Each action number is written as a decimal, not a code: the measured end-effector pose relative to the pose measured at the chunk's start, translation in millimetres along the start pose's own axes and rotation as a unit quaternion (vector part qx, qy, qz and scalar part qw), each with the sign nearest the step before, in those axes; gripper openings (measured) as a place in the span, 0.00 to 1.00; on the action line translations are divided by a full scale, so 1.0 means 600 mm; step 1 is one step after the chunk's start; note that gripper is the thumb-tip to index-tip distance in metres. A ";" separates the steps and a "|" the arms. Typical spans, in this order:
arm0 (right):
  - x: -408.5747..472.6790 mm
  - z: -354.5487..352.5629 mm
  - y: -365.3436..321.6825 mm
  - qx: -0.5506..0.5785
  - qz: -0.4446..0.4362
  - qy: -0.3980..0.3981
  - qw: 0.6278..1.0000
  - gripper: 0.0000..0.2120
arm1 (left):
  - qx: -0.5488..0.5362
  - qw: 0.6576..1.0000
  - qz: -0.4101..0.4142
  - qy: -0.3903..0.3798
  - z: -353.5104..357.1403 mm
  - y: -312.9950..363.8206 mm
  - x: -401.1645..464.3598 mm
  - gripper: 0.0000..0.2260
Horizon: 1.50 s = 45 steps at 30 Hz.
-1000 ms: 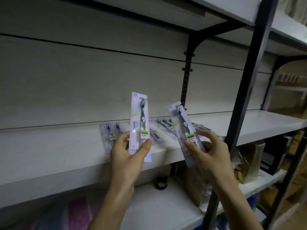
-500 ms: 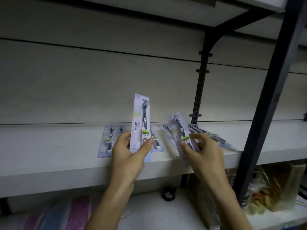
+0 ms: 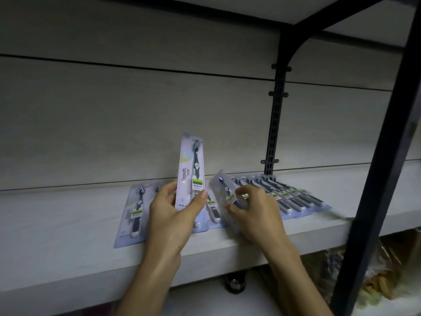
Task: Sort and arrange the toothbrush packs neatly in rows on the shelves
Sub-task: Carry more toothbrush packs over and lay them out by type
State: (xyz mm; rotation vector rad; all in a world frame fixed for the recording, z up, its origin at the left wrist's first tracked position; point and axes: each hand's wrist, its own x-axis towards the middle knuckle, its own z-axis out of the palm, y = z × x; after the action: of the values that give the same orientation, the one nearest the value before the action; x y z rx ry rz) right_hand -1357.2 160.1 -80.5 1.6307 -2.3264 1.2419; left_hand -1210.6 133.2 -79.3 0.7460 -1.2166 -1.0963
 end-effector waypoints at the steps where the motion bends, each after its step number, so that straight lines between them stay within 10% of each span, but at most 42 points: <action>1: 0.003 0.002 -0.003 -0.009 -0.005 -0.006 1.000 0.16 | -0.001 1.000 0.000 0.001 0.001 0.002 0.003 0.13; 13: 0.038 0.010 0.015 -0.207 -0.037 -0.023 0.977 0.15 | 0.037 0.999 -0.021 0.018 0.018 -0.008 0.022 0.12; 35: 0.029 0.011 -0.001 -0.137 -0.143 -0.078 0.977 0.16 | 0.086 0.996 -0.023 0.026 0.017 -0.003 0.033 0.16; 45: 0.038 -0.018 0.036 -0.116 -0.121 -0.030 0.985 0.15 | 0.275 0.961 -0.004 -0.025 0.047 -0.023 0.033 0.22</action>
State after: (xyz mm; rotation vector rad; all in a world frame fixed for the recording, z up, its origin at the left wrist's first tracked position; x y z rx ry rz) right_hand -1389.0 151.8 -75.2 1.8207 -2.1275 0.8508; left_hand -1241.5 113.0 -78.4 1.1483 -1.5880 -0.7857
